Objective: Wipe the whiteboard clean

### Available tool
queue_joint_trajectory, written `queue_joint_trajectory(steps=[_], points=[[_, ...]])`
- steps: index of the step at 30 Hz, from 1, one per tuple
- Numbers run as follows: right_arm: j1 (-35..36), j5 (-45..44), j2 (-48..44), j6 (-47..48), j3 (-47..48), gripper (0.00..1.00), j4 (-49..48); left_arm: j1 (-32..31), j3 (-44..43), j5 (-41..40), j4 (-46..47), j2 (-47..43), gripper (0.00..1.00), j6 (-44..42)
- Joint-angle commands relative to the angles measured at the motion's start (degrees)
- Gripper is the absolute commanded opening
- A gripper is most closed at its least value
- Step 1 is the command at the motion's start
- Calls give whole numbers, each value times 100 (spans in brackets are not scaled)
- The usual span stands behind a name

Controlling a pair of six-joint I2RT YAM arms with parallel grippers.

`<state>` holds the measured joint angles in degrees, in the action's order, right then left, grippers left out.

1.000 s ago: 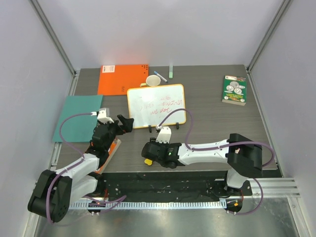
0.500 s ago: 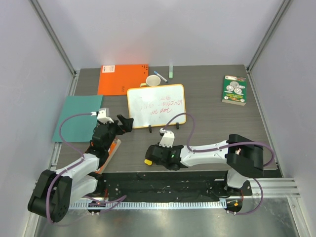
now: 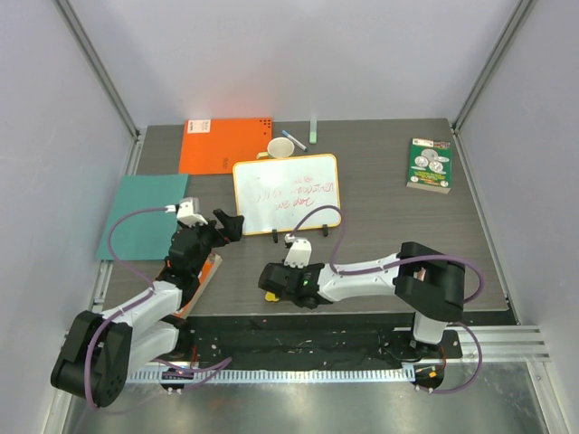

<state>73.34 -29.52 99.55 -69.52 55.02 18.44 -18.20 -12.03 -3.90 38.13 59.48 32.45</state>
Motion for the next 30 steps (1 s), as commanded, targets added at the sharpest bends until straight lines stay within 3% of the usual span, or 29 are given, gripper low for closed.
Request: queue_joint_trajectory(steps=[1,7,10,11,13,14,17,21,30], points=[[-92,-168,197,359,359,1,37,27,-1,-85,256,-68,100,-19],[-101,-475,30,517,474,2,511,27,-1,-102,248,-68,100,-19],[-92,-572,-207,675,430,9,670,27,-1,-111,239,-68,100,-2],[-83,-573,-277,798,421,14,653,27,-1,-120,239,-68,100,-10],[-22,-529,-409,1210,482,42,565,27,-10,-120,248,-60,100,-10],[5,-529,-410,1325,535,62,538,35,-18,-111,239,-60,100,-2],[136,-634,-401,1484,781,79,679,27,-10,-120,239,-60,100,-1],[207,-547,-235,1625,1027,80,635,27,-27,-120,230,-33,100,-1],[216,-265,372,1582,1265,70,600,27,-36,-137,212,-33,100,-1]])
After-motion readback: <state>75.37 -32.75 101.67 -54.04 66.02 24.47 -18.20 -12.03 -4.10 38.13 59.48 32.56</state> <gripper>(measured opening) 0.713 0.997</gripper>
